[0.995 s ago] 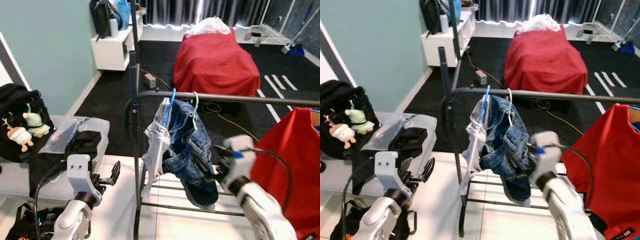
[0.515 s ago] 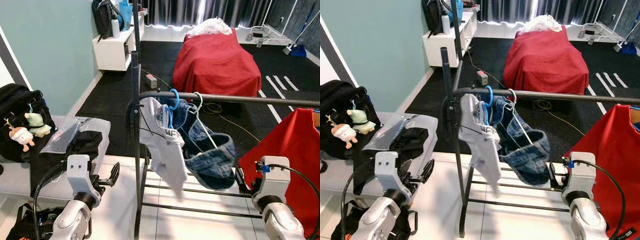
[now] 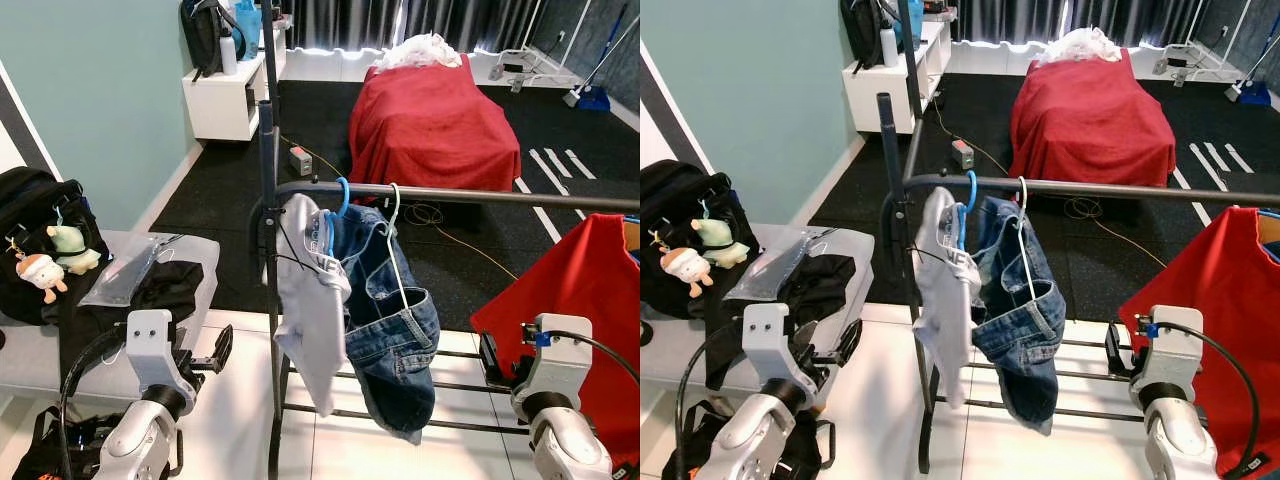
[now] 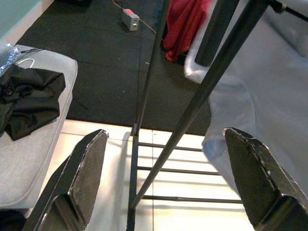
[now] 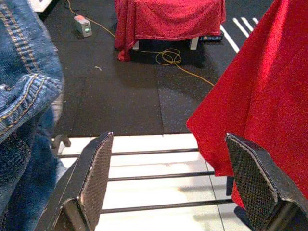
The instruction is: Hang hanger
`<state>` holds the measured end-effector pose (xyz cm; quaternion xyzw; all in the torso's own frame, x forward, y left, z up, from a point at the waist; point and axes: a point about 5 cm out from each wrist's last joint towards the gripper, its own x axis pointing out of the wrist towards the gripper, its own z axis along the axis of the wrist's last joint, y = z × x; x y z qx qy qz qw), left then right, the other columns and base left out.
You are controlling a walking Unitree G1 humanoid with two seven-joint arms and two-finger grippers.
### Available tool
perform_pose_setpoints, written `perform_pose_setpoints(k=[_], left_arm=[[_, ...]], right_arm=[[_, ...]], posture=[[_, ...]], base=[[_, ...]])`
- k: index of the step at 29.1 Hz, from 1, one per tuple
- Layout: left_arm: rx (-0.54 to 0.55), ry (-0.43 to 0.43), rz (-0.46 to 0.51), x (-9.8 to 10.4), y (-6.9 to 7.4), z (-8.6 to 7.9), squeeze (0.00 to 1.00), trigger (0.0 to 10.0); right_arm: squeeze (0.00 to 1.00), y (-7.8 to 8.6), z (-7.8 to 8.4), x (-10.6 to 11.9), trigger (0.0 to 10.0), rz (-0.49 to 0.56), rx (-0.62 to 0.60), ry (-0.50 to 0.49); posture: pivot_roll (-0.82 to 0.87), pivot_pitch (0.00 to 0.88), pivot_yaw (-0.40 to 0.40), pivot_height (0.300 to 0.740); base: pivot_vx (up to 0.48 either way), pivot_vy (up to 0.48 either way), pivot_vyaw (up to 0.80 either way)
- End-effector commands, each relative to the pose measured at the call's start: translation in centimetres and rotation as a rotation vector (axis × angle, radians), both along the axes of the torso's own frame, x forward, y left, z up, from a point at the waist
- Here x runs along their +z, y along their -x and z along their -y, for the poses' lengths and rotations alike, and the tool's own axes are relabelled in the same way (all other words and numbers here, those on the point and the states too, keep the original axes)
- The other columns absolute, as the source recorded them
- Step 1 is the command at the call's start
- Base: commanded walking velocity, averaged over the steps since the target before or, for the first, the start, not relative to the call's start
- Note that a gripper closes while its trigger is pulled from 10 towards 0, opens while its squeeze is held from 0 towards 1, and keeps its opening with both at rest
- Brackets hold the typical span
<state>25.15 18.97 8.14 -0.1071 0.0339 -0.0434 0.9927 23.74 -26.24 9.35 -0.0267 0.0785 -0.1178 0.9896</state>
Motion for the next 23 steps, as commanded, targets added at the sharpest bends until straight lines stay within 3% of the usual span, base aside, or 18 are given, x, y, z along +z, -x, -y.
perform_pose_setpoints(k=[1, 23], left_arm=[[-0.004, -0.007, -0.030, -0.47, 0.20, -0.35, 0.00, 10.0], [-0.019, -0.007, -0.039, -0.55, 0.40, -0.27, 0.00, 10.0]], right_arm=[[0.00, 0.20, 0.04, -0.57, 10.0, -0.010, -0.015, -0.016], [0.00, 0.32, 0.11, -0.69, 10.0, -0.003, -0.023, -0.025]], posture=[[-0.05, 0.052, -0.010, 0.740], [-0.05, 0.058, -0.004, 0.740]], base=[[0.000, 0.000, 0.00], [-0.289, 0.000, 0.00]])
